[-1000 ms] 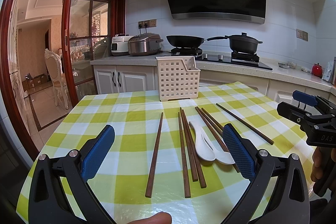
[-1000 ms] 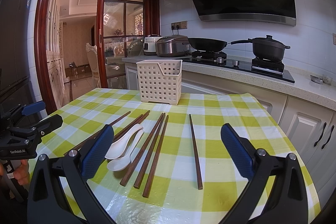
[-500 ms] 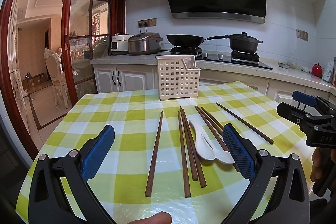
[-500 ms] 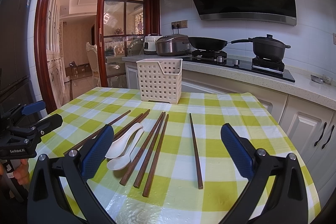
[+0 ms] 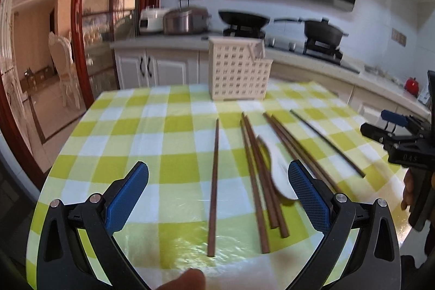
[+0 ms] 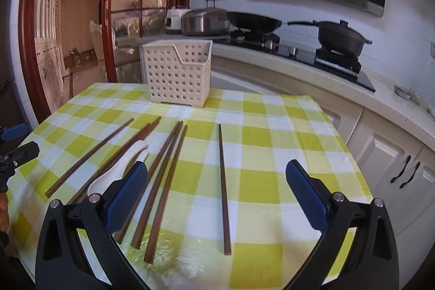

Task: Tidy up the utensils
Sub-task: 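Close the left tool on a brown chopstick while the right tool grasps another chopstick, then lift both held chopsticks upright off the table with both tools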

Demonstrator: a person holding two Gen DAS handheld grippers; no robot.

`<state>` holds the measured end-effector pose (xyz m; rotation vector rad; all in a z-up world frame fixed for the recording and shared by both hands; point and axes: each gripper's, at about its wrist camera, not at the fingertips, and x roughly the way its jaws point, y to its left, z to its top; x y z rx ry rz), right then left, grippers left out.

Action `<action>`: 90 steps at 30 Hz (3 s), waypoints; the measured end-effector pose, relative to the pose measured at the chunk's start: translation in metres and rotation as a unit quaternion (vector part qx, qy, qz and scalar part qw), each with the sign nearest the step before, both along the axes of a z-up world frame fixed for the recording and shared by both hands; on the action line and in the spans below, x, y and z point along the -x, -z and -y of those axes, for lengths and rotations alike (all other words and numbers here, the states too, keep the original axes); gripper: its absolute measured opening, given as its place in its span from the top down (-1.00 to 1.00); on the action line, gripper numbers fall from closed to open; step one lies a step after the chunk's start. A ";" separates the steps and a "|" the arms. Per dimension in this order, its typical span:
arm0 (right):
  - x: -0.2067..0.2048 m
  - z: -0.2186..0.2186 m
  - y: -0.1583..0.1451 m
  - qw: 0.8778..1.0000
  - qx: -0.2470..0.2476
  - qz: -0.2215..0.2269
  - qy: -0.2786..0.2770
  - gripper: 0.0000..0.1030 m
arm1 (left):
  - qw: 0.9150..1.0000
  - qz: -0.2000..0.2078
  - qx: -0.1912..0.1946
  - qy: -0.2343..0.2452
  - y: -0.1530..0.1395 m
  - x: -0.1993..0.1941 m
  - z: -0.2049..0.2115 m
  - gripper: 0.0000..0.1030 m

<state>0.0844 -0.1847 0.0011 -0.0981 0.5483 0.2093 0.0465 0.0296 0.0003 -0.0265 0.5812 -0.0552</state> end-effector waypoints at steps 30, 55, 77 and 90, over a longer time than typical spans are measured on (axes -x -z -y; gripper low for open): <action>-0.145 -0.012 0.071 0.976 0.033 -0.207 -0.056 -0.32 | 0.981 -0.186 -0.013 0.055 0.060 -0.152 0.002 0.31; -0.149 -0.014 0.066 0.978 -0.007 -0.201 -0.060 0.89 | 0.982 -0.181 -0.011 0.060 0.056 -0.158 0.001 0.85; -0.084 -0.001 -0.023 0.991 -0.048 -0.102 -0.075 0.89 | 0.990 -0.127 -0.003 0.054 0.003 -0.118 -0.009 0.81; -0.067 0.015 -0.036 0.992 -0.068 -0.085 -0.070 0.89 | 0.975 -0.207 -0.028 0.073 0.057 -0.145 0.020 0.68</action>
